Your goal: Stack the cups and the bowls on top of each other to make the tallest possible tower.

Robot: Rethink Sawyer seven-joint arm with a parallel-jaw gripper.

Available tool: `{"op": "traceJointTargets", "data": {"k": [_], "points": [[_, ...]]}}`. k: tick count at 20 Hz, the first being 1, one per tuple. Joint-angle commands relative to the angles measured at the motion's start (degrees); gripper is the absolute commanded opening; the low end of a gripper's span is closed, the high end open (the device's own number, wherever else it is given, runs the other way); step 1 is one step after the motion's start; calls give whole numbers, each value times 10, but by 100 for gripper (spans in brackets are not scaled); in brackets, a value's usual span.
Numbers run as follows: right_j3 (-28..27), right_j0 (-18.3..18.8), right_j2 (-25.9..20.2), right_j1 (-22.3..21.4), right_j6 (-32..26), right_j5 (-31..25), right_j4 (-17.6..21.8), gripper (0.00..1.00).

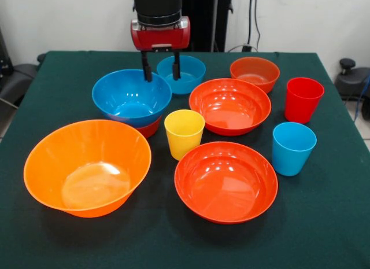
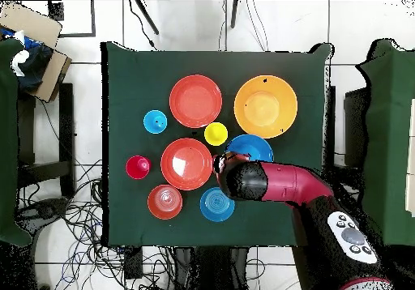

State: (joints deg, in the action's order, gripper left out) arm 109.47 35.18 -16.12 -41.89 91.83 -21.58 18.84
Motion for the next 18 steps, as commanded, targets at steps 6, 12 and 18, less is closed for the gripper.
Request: {"op": "traceJointTargets", "data": {"k": [6, 12, 18], "points": [[-17, 0, -47, 24, 0, -53, -1, 100], [0, -12, -39, -1, 18, -54, -6, 100], [0, -23, -36, -25, 21, -75, -14, 100]]}}
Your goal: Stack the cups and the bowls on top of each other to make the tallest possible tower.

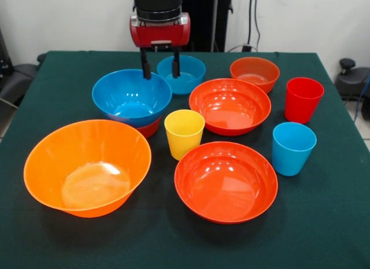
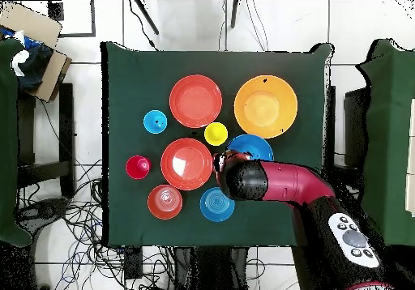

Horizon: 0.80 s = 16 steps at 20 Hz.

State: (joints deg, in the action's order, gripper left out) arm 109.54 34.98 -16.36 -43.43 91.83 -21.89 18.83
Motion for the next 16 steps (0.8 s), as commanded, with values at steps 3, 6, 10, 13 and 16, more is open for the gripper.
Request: {"op": "traceJointTargets", "data": {"k": [3, 6, 10, 13, 16], "points": [[-3, -27, -34, -18, 23, -80, -17, 100], [-15, -33, -35, -25, 19, -99, -21, 100], [-32, -37, -38, -32, 8, -125, -25, 100], [-44, -32, -46, -24, 1, -129, -26, 100], [-58, -28, -53, -12, -7, -131, -24, 100]]}}
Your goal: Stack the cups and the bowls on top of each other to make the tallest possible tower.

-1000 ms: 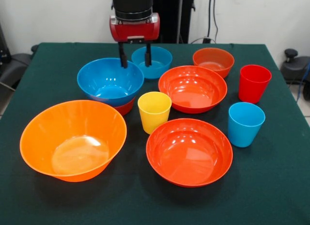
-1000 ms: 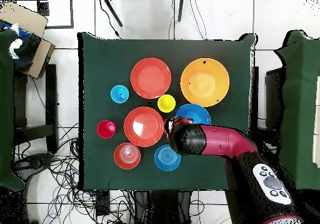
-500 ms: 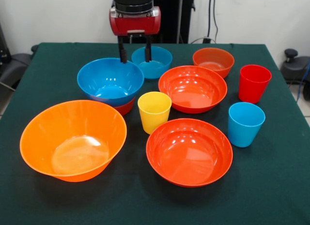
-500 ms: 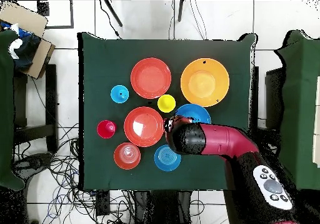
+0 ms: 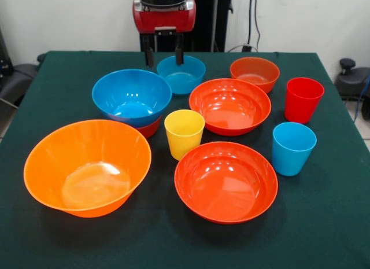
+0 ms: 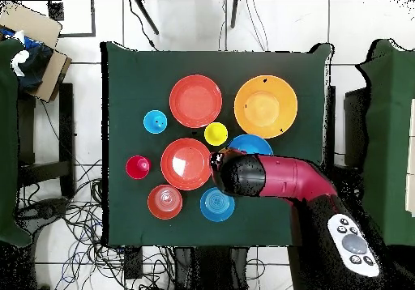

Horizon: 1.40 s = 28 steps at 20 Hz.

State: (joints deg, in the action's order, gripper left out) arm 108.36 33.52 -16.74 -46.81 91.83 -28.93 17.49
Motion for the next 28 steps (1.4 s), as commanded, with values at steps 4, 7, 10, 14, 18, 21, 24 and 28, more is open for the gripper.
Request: {"op": "traceJointTargets", "data": {"k": [4, 7, 10, 14, 18, 21, 24, 28], "points": [[-73, -9, -58, 42, -21, -74, -8, 100], [-82, -9, -61, 45, -22, -85, -8, 100], [-61, -5, -63, 39, -13, -71, -6, 100], [-49, -12, -56, 38, 5, -57, -5, 100], [-49, -18, -52, 40, 14, -52, -4, 100], [-48, -21, -49, 42, 20, -45, -3, 100], [-41, -25, -45, 41, 28, -40, -2, 100], [-40, -34, -41, 37, 39, -36, -4, 100]]}}
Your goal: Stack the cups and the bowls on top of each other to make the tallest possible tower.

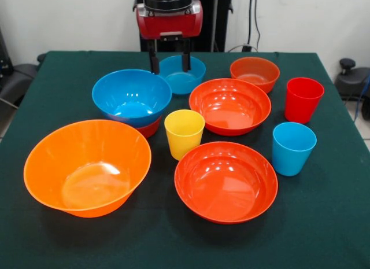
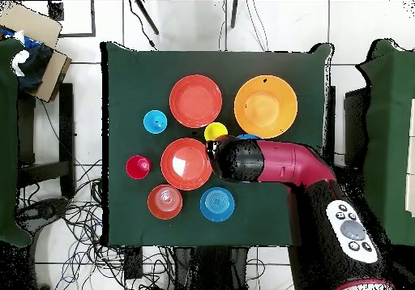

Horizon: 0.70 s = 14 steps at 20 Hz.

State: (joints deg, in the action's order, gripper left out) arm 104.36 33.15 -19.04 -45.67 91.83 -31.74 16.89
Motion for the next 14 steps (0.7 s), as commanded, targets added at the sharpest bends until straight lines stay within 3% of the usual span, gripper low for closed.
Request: {"op": "traceJointTargets", "data": {"k": [1, 14], "points": [[2, -33, -16, 23, 43, -9, 0, 100], [19, -74, 14, 38, 90, 26, -5, 100]]}}
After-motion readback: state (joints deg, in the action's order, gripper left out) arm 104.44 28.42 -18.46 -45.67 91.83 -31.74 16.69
